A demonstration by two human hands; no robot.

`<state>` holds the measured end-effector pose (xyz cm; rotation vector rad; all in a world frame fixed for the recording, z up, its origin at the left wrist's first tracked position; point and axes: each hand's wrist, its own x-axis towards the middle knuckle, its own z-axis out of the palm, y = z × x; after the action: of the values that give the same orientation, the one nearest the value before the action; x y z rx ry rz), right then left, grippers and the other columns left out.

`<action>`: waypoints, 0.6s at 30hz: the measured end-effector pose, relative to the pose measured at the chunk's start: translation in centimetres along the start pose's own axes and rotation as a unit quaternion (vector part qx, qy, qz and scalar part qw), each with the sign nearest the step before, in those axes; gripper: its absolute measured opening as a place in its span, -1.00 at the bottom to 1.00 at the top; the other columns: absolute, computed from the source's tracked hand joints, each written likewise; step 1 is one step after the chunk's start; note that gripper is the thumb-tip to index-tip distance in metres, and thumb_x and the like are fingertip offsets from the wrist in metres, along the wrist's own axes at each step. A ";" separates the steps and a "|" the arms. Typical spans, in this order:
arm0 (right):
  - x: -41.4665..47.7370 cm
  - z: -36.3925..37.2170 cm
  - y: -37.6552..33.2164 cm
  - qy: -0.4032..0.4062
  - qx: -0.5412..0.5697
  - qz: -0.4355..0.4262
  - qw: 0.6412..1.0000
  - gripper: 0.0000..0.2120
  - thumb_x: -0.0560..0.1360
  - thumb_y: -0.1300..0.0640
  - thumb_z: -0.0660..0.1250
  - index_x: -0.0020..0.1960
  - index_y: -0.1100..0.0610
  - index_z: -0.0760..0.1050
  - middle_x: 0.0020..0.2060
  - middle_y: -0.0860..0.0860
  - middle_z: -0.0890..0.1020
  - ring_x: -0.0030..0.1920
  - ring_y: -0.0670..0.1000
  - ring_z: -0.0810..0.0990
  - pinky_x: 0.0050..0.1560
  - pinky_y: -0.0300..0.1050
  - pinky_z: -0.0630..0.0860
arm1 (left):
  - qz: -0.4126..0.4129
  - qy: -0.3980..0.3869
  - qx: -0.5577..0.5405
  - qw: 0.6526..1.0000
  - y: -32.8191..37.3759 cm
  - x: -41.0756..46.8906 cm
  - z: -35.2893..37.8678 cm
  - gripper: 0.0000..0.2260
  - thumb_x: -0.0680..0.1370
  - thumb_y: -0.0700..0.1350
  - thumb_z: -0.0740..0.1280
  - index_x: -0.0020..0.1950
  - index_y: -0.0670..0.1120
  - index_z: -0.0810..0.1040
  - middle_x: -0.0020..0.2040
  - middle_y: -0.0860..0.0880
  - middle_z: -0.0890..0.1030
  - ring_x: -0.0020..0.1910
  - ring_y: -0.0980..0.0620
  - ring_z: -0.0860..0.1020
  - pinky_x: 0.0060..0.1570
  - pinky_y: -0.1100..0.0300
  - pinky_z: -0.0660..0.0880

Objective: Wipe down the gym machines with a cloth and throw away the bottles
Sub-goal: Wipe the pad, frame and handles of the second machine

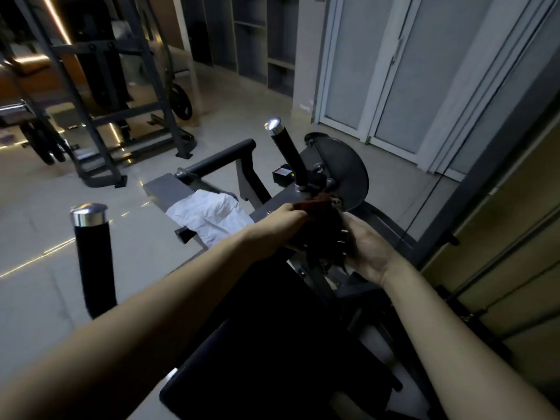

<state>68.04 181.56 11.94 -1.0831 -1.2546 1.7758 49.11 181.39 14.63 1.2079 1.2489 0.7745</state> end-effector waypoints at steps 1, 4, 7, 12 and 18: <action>-0.3 0.1 0.3 -0.017 0.010 0.002 1.000 -0.65 0.53 -0.16 0.35 0.10 0.08 0.66 0.04 0.15 0.67 0.05 0.16 0.64 0.04 0.07 0.55 | 0.006 0.001 0.009 1.000 -0.3 -1.0 0.0 -0.78 0.64 -0.20 0.27 0.09 0.02 0.69 0.03 -0.15 0.73 -0.01 -0.19 0.71 0.00 -0.05 0.65; -0.8 0.0 2.0 -0.043 -0.040 0.052 0.997 -0.63 0.30 -0.11 0.57 -0.07 0.13 0.60 -0.11 0.17 0.60 -0.15 0.13 0.60 -0.17 -0.04 0.48 | 0.018 0.041 0.061 0.997 -2.3 -4.1 -0.4 -0.83 0.58 -0.25 0.31 0.05 0.00 0.60 -0.12 -0.16 0.66 -0.22 -0.08 0.64 -0.23 0.03 0.60; -0.9 0.4 4.0 -0.035 -0.056 0.103 0.992 -0.86 0.43 0.14 0.48 -0.21 0.12 0.53 -0.29 0.07 0.58 -0.34 -0.02 0.59 -0.41 -0.21 0.49 | -0.006 0.082 0.067 0.994 -5.2 -6.9 -1.2 -0.69 0.55 -0.35 0.26 0.22 -0.05 0.52 -0.02 -0.15 0.67 -0.21 -0.03 0.65 -0.20 -0.04 0.64; -0.5 2.7 7.2 0.011 0.038 0.193 0.980 -0.87 0.56 0.11 0.32 -0.07 0.14 0.60 -0.15 0.13 0.54 -0.28 0.02 0.57 -0.26 -0.13 0.50 | -0.080 0.095 0.043 0.991 -9.6 -8.9 -0.9 -0.83 0.65 -0.20 0.28 0.17 -0.16 0.63 -0.09 -0.24 0.68 -0.24 -0.14 0.63 -0.16 -0.15 0.65; -1.4 6.4 11.2 -0.065 0.024 0.218 0.974 -0.67 0.53 -0.08 0.38 0.25 0.03 0.57 0.07 0.16 0.69 0.08 0.23 0.65 0.04 0.29 0.60 | -0.099 0.104 -0.043 0.989 -13.2 -9.1 0.3 -0.64 0.55 -0.45 0.25 0.17 -0.06 0.58 -0.13 -0.09 0.64 -0.24 0.07 0.62 -0.18 0.18 0.57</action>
<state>62.02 174.70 2.74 -1.3048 -1.0982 2.2232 45.30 169.49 4.49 0.9332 1.4669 0.8140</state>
